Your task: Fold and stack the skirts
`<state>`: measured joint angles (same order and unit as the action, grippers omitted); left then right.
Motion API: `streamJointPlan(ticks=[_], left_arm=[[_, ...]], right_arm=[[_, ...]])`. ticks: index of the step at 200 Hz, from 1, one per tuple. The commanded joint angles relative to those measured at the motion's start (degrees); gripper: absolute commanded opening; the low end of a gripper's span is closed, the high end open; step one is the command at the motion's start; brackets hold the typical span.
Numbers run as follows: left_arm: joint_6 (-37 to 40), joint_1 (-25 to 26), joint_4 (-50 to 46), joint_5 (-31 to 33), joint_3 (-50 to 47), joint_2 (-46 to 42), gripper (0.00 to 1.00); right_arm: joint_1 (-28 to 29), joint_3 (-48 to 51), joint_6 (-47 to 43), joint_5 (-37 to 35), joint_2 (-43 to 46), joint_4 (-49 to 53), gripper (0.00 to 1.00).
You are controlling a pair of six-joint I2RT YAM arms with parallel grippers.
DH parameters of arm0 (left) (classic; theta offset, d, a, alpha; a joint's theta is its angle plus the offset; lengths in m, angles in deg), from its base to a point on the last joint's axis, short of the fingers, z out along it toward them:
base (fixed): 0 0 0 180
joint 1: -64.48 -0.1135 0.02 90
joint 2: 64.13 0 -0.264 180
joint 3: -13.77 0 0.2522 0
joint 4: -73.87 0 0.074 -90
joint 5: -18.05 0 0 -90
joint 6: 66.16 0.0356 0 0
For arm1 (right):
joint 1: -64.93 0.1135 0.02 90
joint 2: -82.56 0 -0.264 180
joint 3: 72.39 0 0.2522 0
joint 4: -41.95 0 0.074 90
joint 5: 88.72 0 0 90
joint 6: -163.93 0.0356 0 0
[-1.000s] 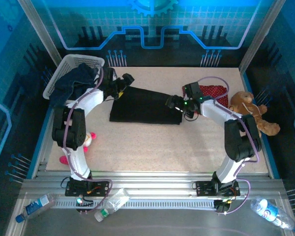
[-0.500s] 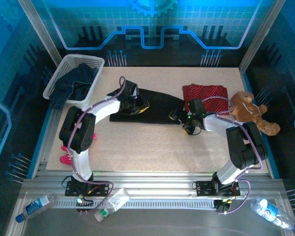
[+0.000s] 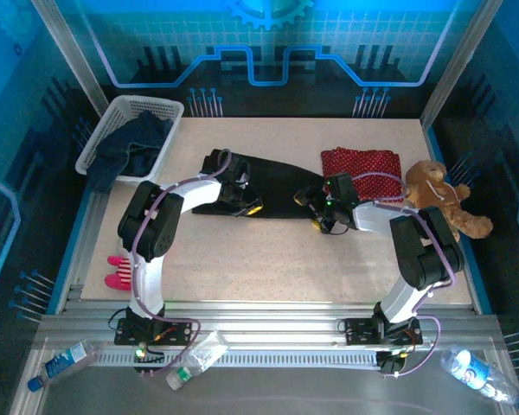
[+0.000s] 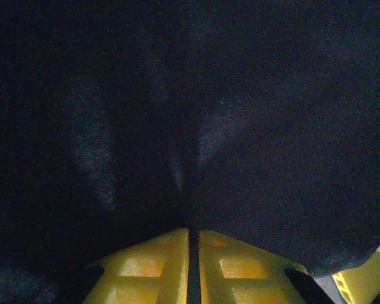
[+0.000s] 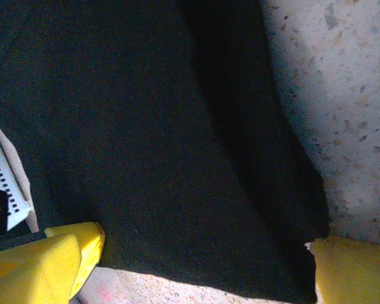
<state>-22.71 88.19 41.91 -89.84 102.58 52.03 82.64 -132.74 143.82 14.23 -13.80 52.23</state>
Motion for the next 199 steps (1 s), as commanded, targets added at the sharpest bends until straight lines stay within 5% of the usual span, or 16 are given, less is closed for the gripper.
streamJointPlan(ticks=[1,55,81,130,181,199], left_arm=[[0.35,0.29,-1.91,-0.69,-1.15,0.03,0.15],[0.03,0.27,-2.11,-2.35,-0.18,-1.55,0.18],[0.3,0.35,-1.78,-2.79,-0.08,-3.22,0.18],[-0.85,0.87,-2.11,-4.48,-0.75,0.58,0.02],[0.57,2.8,-5.29,-4.73,-0.56,0.07,0.0],[0.99,1.87,-5.94,-3.46,-1.37,-3.51,0.07]], right_arm=[[1.06,1.03,2.03,-1.04,-1.8,-4.17,0.92],[1.45,4.56,4.6,-3.12,-1.33,-14.78,0.6],[1.86,5.7,4.29,-5.04,-0.25,-15.63,0.37],[1.86,5.43,3.39,-6.6,-0.19,-13.52,0.04],[1.46,2.72,-1.49,-8.07,-0.16,-6.79,0.0],[0.93,1.46,-5.06,-8.77,0.5,-3.87,0.0]])
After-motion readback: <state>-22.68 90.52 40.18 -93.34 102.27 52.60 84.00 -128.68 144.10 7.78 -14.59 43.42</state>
